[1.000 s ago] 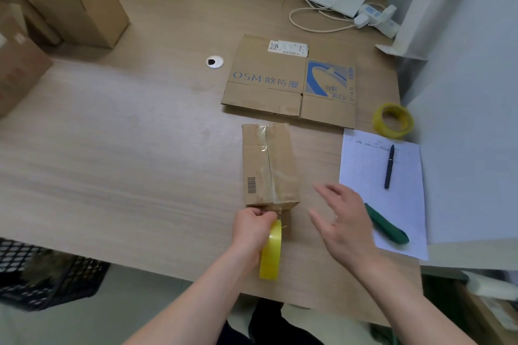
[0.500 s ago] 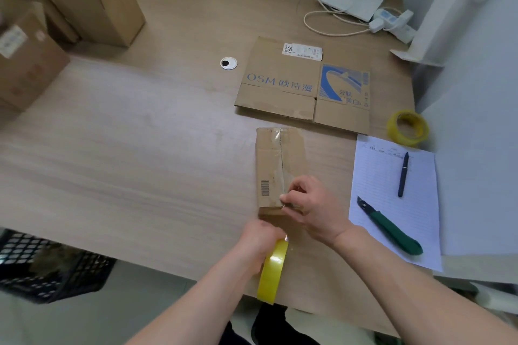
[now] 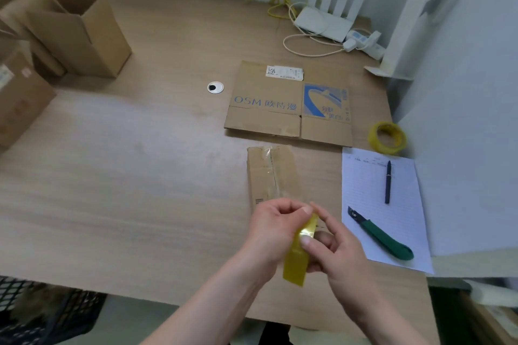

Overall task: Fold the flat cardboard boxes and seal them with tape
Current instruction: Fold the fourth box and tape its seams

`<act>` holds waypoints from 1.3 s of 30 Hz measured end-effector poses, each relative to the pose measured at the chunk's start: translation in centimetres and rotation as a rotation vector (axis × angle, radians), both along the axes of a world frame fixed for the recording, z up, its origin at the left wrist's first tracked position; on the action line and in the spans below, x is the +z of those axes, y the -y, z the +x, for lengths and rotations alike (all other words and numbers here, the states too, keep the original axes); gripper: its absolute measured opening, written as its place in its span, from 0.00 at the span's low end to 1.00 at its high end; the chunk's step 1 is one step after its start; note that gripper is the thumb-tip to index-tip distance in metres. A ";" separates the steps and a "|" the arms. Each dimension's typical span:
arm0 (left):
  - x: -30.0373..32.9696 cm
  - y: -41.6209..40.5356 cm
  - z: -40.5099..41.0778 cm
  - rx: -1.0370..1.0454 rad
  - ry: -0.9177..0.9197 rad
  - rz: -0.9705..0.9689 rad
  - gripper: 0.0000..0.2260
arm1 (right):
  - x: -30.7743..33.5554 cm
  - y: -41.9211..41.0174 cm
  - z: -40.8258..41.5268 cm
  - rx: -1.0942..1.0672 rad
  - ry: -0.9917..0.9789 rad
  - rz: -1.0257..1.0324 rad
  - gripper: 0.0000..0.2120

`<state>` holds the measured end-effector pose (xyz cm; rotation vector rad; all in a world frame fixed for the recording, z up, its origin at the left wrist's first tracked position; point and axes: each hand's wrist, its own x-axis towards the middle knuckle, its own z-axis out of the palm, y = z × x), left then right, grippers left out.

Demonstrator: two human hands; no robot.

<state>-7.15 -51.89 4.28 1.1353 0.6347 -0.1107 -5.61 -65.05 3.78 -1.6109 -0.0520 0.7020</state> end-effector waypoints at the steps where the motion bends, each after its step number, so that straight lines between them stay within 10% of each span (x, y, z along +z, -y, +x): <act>1: 0.3 0.4 0.3 -0.021 0.000 -0.030 0.05 | 0.3 -0.2 0.2 -0.045 0.005 0.002 0.26; 12: 0.4 2.0 1.0 0.062 0.206 0.092 0.10 | 1.2 0.4 2.4 -0.210 0.221 -0.136 0.04; 23: -3.0 -1.1 -2.5 0.166 -0.003 0.353 0.14 | 1.2 0.5 2.5 0.103 0.537 -0.582 0.09; 30: -2.2 -2.8 -2.1 -0.128 0.049 0.122 0.14 | 1.8 0.9 3.6 0.278 0.518 -0.605 0.08; 39: -3.0 -0.8 -2.2 -0.108 0.105 0.287 0.11 | 1.6 1.7 4.2 0.434 0.539 -0.614 0.06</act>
